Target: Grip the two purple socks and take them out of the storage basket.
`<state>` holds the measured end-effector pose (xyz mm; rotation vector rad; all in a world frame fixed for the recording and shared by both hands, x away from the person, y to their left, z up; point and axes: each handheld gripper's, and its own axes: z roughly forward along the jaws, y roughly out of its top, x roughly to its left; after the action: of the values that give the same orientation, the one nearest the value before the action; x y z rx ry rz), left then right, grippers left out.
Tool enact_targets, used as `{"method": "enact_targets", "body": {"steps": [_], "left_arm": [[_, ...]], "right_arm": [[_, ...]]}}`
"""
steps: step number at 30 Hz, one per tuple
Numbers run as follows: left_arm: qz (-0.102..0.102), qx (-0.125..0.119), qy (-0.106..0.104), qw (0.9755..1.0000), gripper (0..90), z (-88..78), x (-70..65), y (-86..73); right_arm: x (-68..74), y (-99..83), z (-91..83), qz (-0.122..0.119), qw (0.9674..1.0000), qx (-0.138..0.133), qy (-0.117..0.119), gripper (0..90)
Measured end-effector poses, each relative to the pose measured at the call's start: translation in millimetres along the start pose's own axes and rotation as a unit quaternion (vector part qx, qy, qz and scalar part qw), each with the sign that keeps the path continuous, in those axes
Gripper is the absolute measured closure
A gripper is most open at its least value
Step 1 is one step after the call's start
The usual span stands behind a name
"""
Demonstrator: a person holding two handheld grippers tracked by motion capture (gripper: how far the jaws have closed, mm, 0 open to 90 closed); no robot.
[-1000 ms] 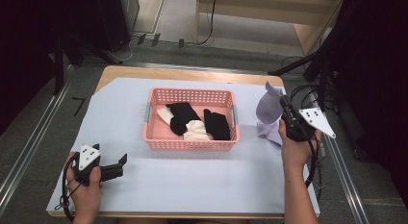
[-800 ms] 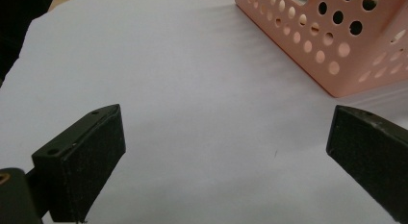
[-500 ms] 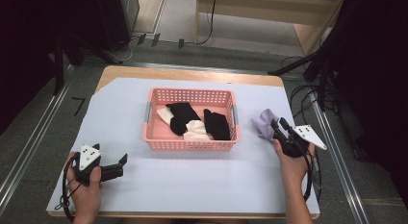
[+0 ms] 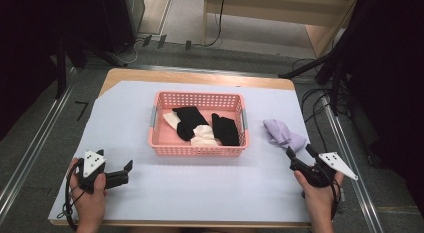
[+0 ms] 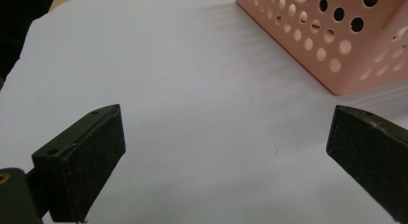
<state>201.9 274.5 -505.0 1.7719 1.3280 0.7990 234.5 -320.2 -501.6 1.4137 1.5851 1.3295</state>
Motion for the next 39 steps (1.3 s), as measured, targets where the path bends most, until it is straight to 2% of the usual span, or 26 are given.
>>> {"method": "enact_targets", "body": {"steps": [7,10,15,19,22,23,24,25,26,27,28,30,31,32,34,36,39], "left_arm": [[0.000,0.000,0.001,1.0000,0.6,0.0,-0.1,0.0],[-0.001,-0.002,0.001,1.0000,0.6,0.3,-0.3,-0.1],[0.000,0.001,0.000,1.0000,0.6,0.3,-0.1,0.1],[-0.001,0.001,0.001,1.0000,0.6,0.4,-0.2,0.1],[0.000,0.002,0.000,1.0000,0.6,0.3,0.2,0.2],[-0.001,0.002,0.000,1.0000,0.6,0.4,0.1,0.3],[-0.002,0.002,0.000,1.0000,0.6,0.5,0.1,0.3],[-0.002,0.002,0.000,1.0000,0.6,0.5,0.1,0.3],[-0.001,0.002,-0.001,1.0000,0.6,0.4,0.4,0.2],[-0.001,0.002,-0.001,1.0000,0.6,0.4,0.4,0.2],[-0.001,0.001,-0.001,1.0000,0.6,0.4,0.4,0.2],[-0.001,0.003,0.000,1.0000,0.6,0.4,0.2,0.3],[-0.003,0.002,-0.001,1.0000,0.6,0.9,-0.1,0.3],[-0.004,0.003,0.000,1.0000,0.6,1.0,-0.1,0.3],[-0.004,0.001,0.000,1.0000,0.6,0.9,0.0,0.3],[-0.004,0.001,0.000,1.0000,0.6,0.9,0.0,0.3],[-0.005,0.002,0.000,1.0000,0.6,1.1,0.1,0.4]], "right_arm": [[-19.1,-19.9,-26.4,0.015,0.9996,0.012,-0.020,24.6],[-23.9,-24.9,-33.3,0.019,0.9995,0.015,-0.023,25.0],[-35.5,-37.5,-53.4,0.020,0.9987,0.021,-0.041,24.9],[-39.1,-41.8,-64.1,0.030,0.9986,0.006,-0.044,24.5],[-39.0,-43.7,-66.3,0.033,0.9985,0.002,-0.043,23.9],[-38.7,-46.9,-65.9,0.034,0.9984,0.014,-0.042,24.1],[-38.7,-46.9,-65.9,0.034,0.9984,0.014,-0.042,24.1],[-37.5,-58.8,-60.2,0.026,0.9972,0.050,-0.049,27.9],[-34.7,-63.2,-60.3,0.009,0.9964,0.053,-0.065,34.0],[-34.7,-63.2,-60.3,0.009,0.9964,0.053,-0.065,34.0],[-32.0,-63.4,-62.6,-0.005,0.9964,0.034,-0.077,34.5],[-32.3,-54.1,-67.1,0.017,0.9979,0.006,-0.063,32.4],[-33.4,-52.3,-67.4,0.031,0.9980,0.003,-0.055,31.5],[-34.9,-51.6,-66.3,0.042,0.9978,0.007,-0.050,30.8],[-33.9,-53.2,-63.8,0.040,0.9977,0.022,-0.051,30.7],[-32.3,-54.9,-62.1,0.027,0.9979,0.032,-0.051,30.7],[-31.1,-55.1,-61.8,0.023,0.9978,0.032,-0.053,30.8]]}}
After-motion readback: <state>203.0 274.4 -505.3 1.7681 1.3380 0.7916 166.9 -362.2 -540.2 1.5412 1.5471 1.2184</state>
